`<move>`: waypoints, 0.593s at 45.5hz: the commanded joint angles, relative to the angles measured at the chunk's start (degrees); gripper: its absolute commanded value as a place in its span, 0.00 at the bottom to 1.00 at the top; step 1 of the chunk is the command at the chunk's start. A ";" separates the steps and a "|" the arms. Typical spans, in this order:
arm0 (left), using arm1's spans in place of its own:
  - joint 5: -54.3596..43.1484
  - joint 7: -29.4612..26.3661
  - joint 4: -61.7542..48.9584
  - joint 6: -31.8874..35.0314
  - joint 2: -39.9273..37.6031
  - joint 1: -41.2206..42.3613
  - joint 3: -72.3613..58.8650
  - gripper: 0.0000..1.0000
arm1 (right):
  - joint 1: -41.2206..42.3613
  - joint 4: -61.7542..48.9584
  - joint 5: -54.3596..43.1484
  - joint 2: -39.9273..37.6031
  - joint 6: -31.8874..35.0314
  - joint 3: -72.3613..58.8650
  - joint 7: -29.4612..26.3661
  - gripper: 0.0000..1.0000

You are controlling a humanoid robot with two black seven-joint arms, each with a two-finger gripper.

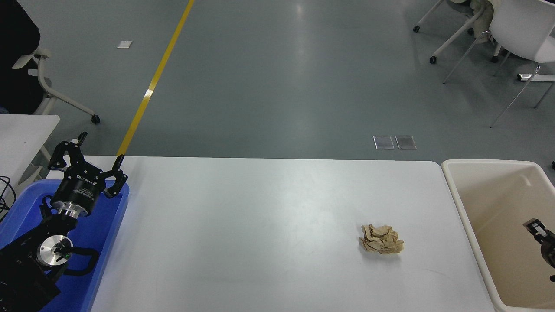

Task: Clean the table surface

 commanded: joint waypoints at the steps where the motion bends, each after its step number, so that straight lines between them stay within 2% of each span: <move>1: 0.00 0.00 0.08 0.00 0.00 0.00 0.00 1.00 | 2.60 -0.82 0.01 -0.11 -0.29 9.25 -0.01 0.97; 27: 0.00 0.00 0.00 0.00 0.00 0.00 0.00 1.00 | 13.76 -1.08 0.10 -4.59 -0.11 27.18 1.57 0.98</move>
